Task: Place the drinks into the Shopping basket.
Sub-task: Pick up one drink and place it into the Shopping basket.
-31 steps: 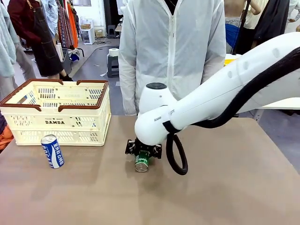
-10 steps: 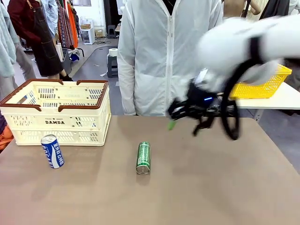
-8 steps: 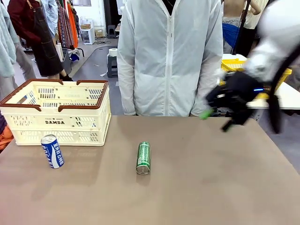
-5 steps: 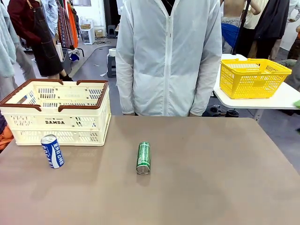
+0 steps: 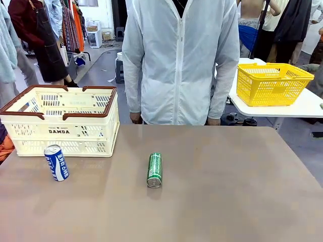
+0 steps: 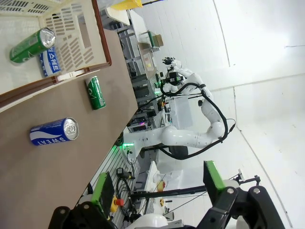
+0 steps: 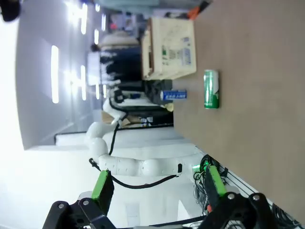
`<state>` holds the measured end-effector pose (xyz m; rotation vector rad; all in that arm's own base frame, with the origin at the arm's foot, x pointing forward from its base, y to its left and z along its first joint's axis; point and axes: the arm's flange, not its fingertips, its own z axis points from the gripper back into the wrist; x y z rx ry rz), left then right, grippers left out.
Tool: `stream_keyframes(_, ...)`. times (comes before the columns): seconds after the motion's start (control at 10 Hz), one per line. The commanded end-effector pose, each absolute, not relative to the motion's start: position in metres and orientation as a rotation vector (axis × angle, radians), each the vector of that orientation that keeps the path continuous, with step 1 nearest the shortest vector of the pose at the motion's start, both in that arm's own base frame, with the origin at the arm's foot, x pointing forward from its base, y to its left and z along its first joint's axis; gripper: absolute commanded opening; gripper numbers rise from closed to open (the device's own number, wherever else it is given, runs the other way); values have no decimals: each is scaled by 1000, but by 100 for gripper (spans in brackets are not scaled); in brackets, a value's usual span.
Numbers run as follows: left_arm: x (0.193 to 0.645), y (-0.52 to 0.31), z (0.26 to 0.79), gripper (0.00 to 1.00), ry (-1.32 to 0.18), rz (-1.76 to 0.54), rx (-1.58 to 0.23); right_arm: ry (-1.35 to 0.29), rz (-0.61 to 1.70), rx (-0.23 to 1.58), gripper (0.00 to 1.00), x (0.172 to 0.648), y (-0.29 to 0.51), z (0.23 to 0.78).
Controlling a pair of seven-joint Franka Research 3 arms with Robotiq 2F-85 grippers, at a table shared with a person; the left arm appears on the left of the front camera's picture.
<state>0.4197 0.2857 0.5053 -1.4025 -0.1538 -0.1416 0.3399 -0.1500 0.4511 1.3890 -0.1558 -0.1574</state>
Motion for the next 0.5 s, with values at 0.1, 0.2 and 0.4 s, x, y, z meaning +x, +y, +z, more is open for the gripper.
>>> stream_keyframes(0.1, 418, 286, 507, 100, -148, -143, -1399, -78, -130, 1369, 100, 331, -166, 470)
stream_keyframes(0.2, 418, 286, 507, 100, -148, -143, -1399, -78, -130, 1369, 100, 331, -166, 470)
stream_keyframes(0.4, 420, 286, 505, 100, -154, -142, -1402, -78, -130, 1369, 100, 331, -166, 470)
